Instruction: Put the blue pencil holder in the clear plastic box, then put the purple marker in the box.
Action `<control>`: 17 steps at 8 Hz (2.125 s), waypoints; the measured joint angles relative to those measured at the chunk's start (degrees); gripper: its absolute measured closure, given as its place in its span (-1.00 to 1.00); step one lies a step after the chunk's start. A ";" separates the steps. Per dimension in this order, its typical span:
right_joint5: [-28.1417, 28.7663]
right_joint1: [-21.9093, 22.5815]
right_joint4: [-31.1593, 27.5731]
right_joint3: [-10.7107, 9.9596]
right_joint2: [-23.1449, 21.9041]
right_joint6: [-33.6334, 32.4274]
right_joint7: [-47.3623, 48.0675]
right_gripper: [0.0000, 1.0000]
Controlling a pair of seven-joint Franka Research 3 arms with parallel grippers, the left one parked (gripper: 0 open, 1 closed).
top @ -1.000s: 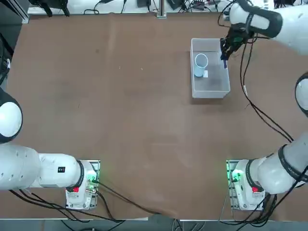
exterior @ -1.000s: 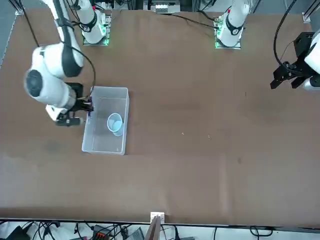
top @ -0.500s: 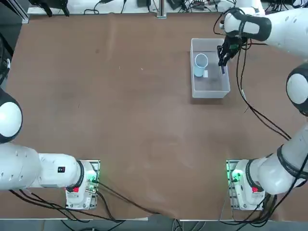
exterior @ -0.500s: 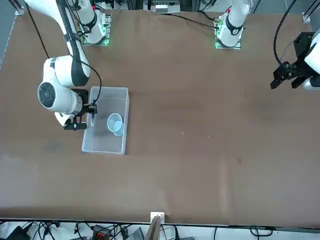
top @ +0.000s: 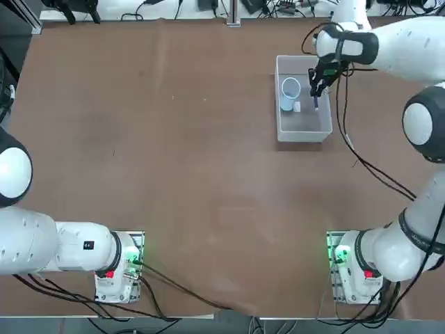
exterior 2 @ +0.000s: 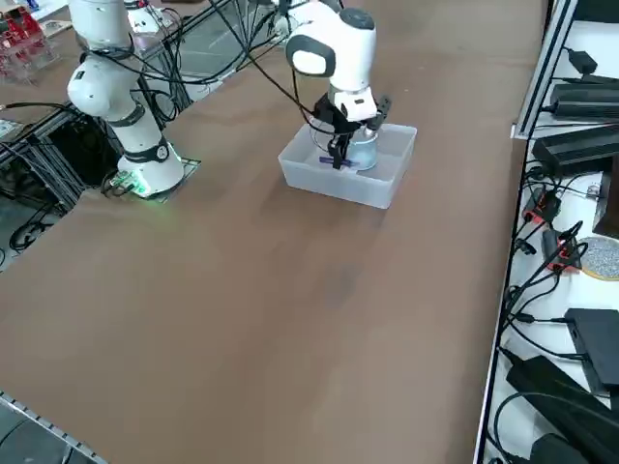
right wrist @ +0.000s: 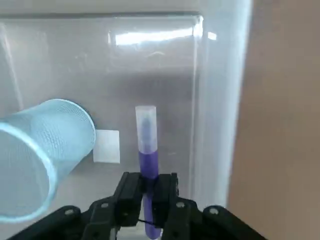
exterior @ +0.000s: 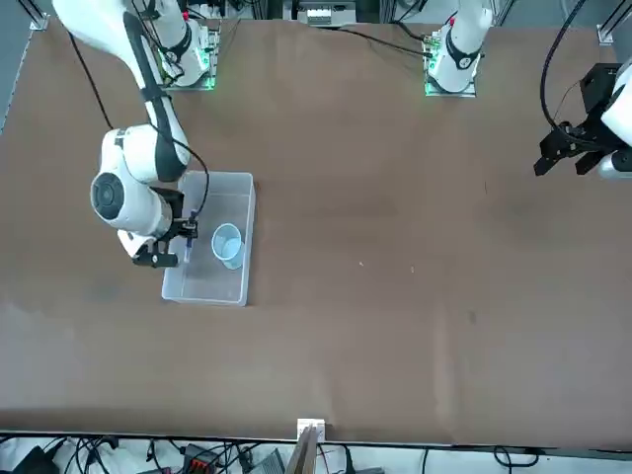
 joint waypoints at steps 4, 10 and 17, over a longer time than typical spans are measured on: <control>-0.09 0.75 0.05 -0.02 4.64 3.26 0.11 0.69; -0.08 0.84 1.85 -0.07 5.31 3.85 0.11 -0.27; -0.08 0.63 14.77 -1.81 -1.16 -14.88 0.27 -0.98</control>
